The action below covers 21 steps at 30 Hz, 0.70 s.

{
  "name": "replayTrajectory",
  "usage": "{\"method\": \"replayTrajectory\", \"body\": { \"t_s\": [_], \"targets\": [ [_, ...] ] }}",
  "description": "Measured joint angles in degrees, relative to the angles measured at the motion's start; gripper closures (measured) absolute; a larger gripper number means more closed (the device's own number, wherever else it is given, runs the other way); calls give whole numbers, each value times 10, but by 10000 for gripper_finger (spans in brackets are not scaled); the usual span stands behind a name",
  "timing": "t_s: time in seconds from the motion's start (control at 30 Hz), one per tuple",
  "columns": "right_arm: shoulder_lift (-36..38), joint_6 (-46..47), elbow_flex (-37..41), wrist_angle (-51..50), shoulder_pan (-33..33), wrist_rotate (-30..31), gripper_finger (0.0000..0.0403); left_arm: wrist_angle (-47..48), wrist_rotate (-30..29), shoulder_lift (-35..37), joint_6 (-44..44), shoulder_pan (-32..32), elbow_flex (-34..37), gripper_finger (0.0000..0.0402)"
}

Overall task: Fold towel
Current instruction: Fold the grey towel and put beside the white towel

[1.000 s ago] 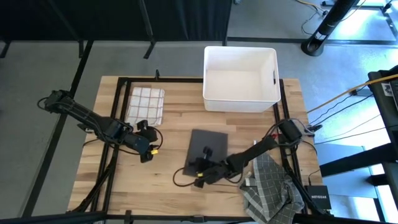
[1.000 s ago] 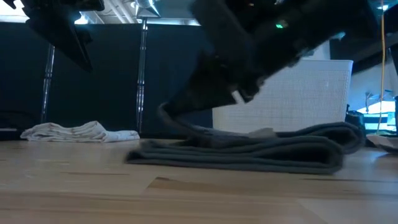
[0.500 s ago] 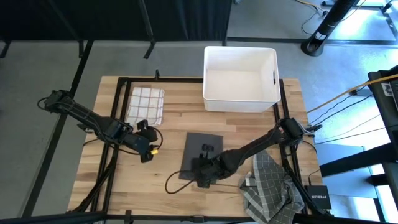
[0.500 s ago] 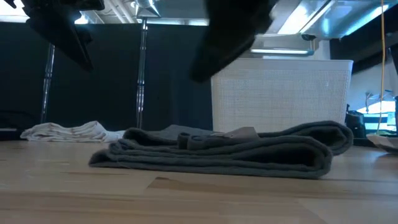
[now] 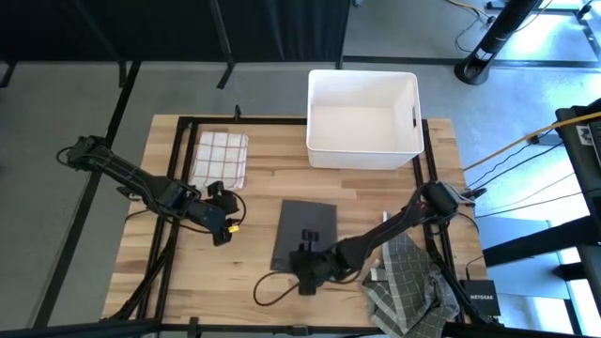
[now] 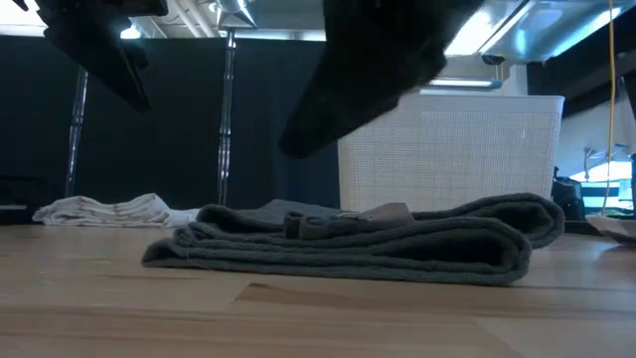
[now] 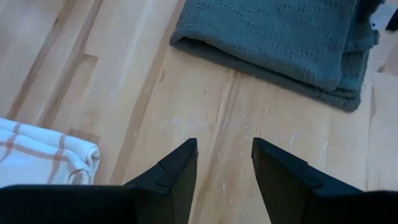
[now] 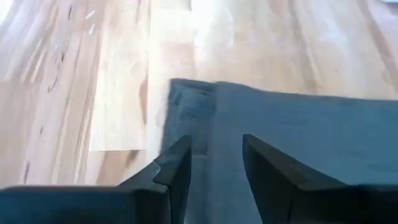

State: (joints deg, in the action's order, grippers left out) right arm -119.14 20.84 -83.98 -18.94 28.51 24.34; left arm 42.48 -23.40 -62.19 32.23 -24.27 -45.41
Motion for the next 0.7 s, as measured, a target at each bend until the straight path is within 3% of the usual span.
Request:
{"method": "replayTrajectory", "body": {
  "t_s": [0.3, 0.43, 0.57, 0.7],
  "targets": [
    [-68, -24, 14, 86, -9, 9, 259, -28, 0, 0, -27, 0, 0, 254],
    [-72, -31, 14, 85, -7, 58, 268, -28, 0, 0, -27, 0, 0, 254],
    [-71, -43, 14, 87, -9, 69, 306, -28, 0, -1, -27, 0, 0, 254],
    [-71, -37, 1, 81, -8, 70, 370, -27, 0, -1, -27, 0, 0, 254]
  ]
}}
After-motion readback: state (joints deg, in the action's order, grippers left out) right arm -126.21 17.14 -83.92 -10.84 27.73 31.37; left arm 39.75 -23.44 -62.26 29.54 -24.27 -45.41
